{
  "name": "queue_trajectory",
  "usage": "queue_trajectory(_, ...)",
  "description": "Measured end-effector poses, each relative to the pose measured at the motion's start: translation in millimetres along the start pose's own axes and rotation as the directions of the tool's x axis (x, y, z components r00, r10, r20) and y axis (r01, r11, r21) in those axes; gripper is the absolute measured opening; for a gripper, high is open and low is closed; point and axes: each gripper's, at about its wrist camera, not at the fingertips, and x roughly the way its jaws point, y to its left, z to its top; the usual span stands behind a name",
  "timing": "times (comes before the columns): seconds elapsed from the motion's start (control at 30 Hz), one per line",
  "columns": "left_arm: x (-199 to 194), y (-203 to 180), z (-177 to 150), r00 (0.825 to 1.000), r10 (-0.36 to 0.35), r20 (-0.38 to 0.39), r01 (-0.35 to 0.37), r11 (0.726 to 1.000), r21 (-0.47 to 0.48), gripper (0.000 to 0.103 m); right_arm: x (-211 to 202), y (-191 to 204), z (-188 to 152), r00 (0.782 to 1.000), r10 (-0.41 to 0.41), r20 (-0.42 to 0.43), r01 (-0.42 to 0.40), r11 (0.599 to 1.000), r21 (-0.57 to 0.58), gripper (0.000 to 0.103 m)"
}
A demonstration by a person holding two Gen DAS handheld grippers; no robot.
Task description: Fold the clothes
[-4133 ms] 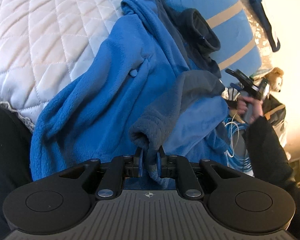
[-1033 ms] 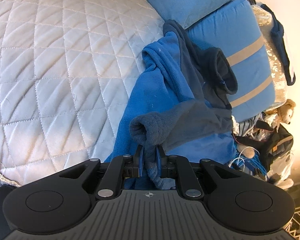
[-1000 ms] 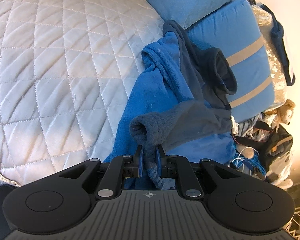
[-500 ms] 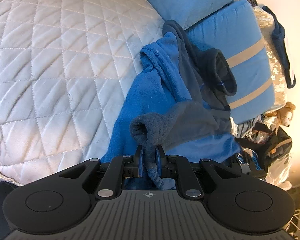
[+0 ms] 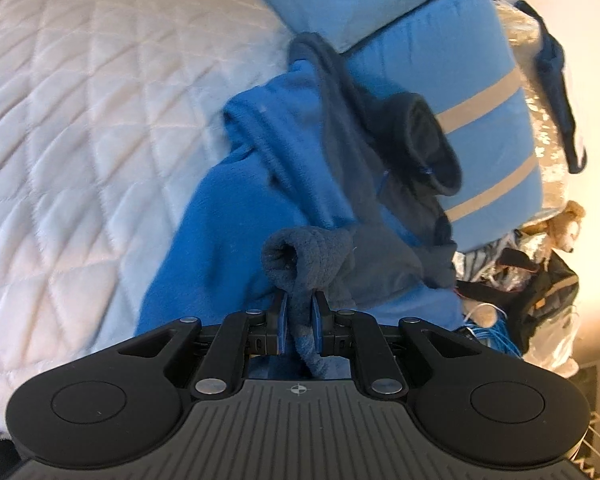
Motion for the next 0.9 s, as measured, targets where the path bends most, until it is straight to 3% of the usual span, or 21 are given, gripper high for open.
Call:
queue_trajectory(0.07, 3, 0, 3, 1.000, -0.001, -0.010, 0.001, 1.000, 0.010, 0.012, 4, -22, -2, 0.998, 0.054, -0.041, -0.046, 0.983, 0.179, 0.019)
queue_trajectory(0.13, 7, 4, 5, 1.000, 0.009, -0.020, -0.009, 1.000, 0.001, 0.012, 10, -42, -6, 0.989, 0.129, -0.075, -0.095, 0.931, 0.354, 0.022)
queue_trajectory(0.17, 7, 6, 6, 1.000, 0.011, -0.024, -0.011, 1.000, -0.007, 0.012, 11, -48, -7, 0.985, 0.153, -0.084, -0.108, 0.911, 0.399, 0.042)
queue_trajectory(0.23, 6, 8, 6, 1.000, 0.012, -0.024, -0.012, 1.000, -0.015, 0.012, 2, -42, -2, 0.989, 0.124, -0.082, -0.093, 0.946, 0.309, 0.059)
queue_trajectory(0.3, 4, 8, 5, 1.000, 0.004, -0.022, -0.004, 1.000, -0.015, 0.012, -15, -24, 2, 0.999, 0.026, -0.044, -0.021, 0.994, 0.107, 0.087)
queue_trajectory(0.37, 1, 7, 5, 1.000, -0.010, -0.017, 0.010, 1.000, -0.015, 0.012, -35, -1, 0, 0.997, -0.065, 0.030, 0.069, 0.984, -0.165, 0.088)
queue_trajectory(0.43, 0, 5, 5, 1.000, -0.016, -0.014, 0.016, 1.000, -0.012, 0.012, -45, 23, -10, 0.984, -0.140, 0.111, 0.174, 0.892, -0.417, 0.088)
queue_trajectory(0.53, 0, 3, 6, 1.000, -0.015, -0.013, 0.015, 1.000, -0.012, 0.012, -41, 55, -38, 0.961, -0.166, 0.220, 0.274, 0.641, -0.717, 0.088)
queue_trajectory(0.63, 1, 3, 6, 1.000, -0.013, -0.012, 0.013, 1.000, -0.015, 0.012, -29, 81, -58, 0.952, -0.145, 0.269, 0.305, 0.403, -0.863, 0.086)
queue_trajectory(0.67, 1, 3, 6, 1.000, -0.015, -0.012, 0.015, 1.000, -0.018, 0.012, -25, 86, -62, 0.953, -0.129, 0.275, 0.303, 0.337, -0.891, 0.082)
queue_trajectory(0.7, 0, 3, 5, 1.000, -0.017, -0.010, 0.016, 1.000, -0.018, 0.012, -21, 91, -66, 0.955, -0.111, 0.276, 0.297, 0.278, -0.914, 0.071)
queue_trajectory(0.73, 1, 3, 5, 1.000, -0.018, -0.009, 0.018, 1.000, -0.020, 0.012, -18, 94, -69, 0.959, -0.092, 0.269, 0.284, 0.233, -0.930, 0.061)
queue_trajectory(0.77, 1, 3, 6, 1.000, -0.018, -0.009, 0.018, 1.000, -0.022, 0.012, -17, 95, -69, 0.960, -0.083, 0.266, 0.278, 0.214, -0.936, 0.033)
queue_trajectory(0.8, 3, 3, 6, 1.000, -0.021, -0.010, 0.021, 1.000, -0.023, 0.012, -17, 95, -67, 0.961, -0.077, 0.267, 0.277, 0.203, -0.939, 0.020)
queue_trajectory(0.83, 4, 3, 7, 1.000, -0.025, -0.011, 0.025, 0.999, -0.024, 0.012, -16, 96, -65, 0.961, -0.071, 0.267, 0.276, 0.192, -0.942, 0.013)
queue_trajectory(0.9, 7, 2, 8, 0.999, -0.039, -0.014, 0.039, 0.999, -0.025, 0.012, -17, 94, -60, 0.959, -0.066, 0.275, 0.282, 0.183, -0.942, 0.012)
